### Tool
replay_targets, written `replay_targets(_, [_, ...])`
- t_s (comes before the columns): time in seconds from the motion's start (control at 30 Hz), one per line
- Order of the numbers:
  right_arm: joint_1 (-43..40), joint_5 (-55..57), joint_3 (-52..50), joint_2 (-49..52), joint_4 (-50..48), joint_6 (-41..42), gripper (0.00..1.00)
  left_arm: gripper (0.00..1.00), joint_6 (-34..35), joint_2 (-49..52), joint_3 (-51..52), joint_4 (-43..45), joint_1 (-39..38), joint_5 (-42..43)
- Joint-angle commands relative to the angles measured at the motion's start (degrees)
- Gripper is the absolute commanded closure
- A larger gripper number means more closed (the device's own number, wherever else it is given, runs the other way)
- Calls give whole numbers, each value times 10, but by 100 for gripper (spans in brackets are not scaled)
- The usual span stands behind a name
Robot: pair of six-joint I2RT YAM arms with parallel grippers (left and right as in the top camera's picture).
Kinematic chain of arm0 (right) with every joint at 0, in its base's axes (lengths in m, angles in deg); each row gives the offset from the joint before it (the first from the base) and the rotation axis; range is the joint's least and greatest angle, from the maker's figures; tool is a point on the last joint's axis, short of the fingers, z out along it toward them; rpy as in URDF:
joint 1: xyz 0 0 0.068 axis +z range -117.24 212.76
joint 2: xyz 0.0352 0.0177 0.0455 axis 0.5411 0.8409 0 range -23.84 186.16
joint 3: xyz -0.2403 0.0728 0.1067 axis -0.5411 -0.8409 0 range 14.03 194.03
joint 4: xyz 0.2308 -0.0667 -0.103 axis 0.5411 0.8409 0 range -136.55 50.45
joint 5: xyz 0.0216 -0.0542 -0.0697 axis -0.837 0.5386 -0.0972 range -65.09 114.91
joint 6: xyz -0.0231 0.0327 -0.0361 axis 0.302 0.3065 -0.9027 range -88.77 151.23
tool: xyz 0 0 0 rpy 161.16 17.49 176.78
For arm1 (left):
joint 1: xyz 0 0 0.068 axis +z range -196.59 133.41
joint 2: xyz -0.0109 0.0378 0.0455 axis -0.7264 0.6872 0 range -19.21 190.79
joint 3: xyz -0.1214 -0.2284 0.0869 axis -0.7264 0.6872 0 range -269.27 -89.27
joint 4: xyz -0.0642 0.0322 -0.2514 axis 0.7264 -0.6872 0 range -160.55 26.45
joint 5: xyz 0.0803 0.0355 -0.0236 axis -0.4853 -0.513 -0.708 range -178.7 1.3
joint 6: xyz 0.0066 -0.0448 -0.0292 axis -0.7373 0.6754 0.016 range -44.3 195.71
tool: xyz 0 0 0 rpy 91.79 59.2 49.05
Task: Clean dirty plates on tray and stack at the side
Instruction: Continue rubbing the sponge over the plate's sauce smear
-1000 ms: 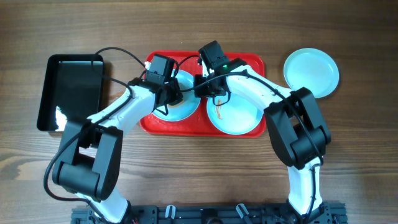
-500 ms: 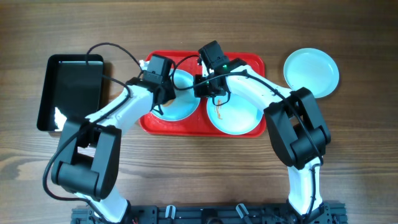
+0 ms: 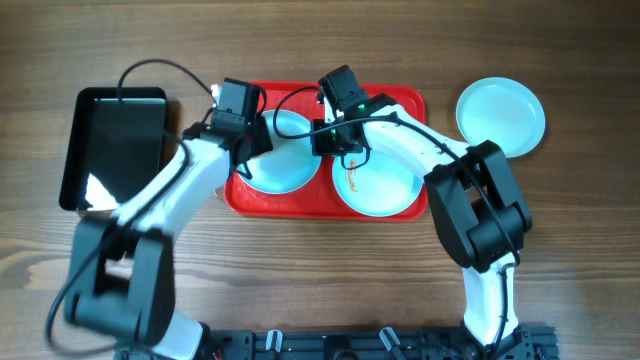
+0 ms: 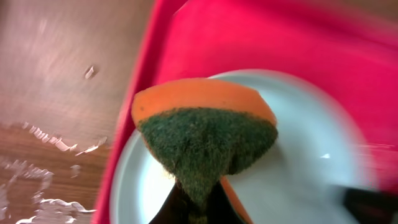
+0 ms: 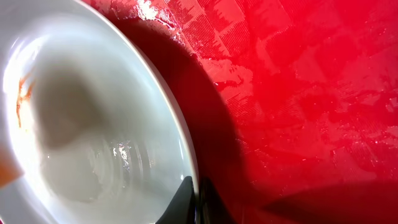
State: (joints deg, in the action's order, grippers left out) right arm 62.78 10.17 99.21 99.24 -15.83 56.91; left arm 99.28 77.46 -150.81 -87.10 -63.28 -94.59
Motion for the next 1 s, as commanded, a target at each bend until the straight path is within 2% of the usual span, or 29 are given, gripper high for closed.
replay_targets(0.0, [3,-1,-3,5,-7,0,96,96,-8,-63,-21,7,-23,42])
replay_targets(0.17, [3,-1,-3,5,-7,0,96,96,9,-32,-21,-8,-33,47])
replay_targets(0.37, [3,-1,-3,5,-7,0,96,96,14,70,-21,23,-35,94])
replay_targets(0.67, [3,-1,-3,5,-7,0,96,96,25,150,-21,51,-33,90])
replay_targets(0.97, [3,-1,-3,5,-5,0,96,96,21,151,-21,2,-5,-85])
